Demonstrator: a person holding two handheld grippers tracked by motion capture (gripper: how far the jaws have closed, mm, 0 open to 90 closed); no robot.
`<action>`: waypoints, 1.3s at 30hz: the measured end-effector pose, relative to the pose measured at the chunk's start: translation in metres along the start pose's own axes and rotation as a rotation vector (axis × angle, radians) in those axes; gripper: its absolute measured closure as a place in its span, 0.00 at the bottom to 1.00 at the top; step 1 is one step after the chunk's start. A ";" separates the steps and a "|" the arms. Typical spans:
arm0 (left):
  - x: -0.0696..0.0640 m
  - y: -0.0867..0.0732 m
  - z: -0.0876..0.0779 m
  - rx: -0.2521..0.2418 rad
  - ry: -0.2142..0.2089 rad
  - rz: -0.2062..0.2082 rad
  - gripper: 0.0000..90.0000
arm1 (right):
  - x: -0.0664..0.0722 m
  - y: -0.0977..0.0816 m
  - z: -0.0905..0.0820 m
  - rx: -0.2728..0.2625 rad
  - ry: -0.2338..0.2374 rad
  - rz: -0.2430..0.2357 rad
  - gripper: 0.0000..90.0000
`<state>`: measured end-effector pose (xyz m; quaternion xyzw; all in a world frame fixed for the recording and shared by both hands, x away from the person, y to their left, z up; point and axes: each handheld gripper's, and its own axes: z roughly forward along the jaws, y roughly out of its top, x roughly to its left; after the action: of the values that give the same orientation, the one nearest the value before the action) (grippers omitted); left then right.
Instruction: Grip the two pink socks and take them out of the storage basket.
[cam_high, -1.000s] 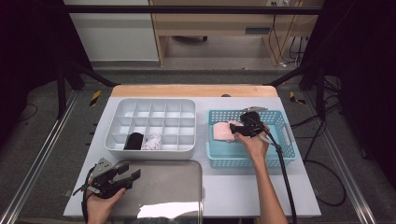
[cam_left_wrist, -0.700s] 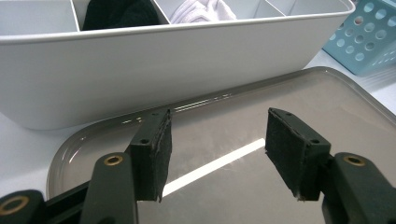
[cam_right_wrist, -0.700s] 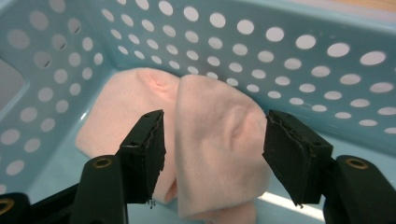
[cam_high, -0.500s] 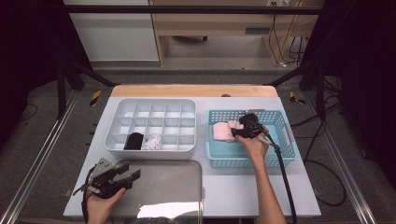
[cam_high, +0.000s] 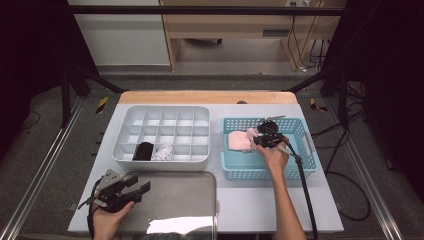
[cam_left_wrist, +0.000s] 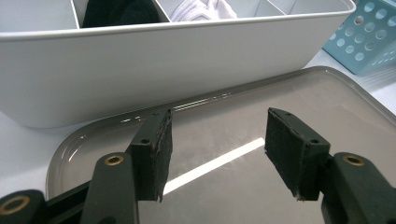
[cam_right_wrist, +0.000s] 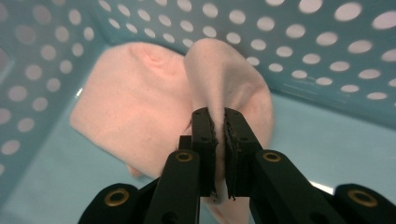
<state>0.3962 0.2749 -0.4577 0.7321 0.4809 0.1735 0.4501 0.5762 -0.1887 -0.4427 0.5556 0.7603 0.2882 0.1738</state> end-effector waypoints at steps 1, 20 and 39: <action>0.000 0.000 0.000 0.001 0.000 0.000 0.45 | 0.000 0.001 -0.002 -0.010 0.002 0.003 0.94; -0.001 0.000 0.001 0.005 -0.002 0.000 0.45 | -0.002 0.002 -0.080 -0.220 0.071 -0.009 0.95; -0.002 0.000 0.002 0.017 0.006 -0.002 0.45 | 0.020 -0.023 -0.144 -0.385 0.167 -0.078 0.95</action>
<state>0.3967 0.2721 -0.4583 0.7350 0.4842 0.1712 0.4428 0.4683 -0.2100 -0.3449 0.4566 0.7238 0.4663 0.2240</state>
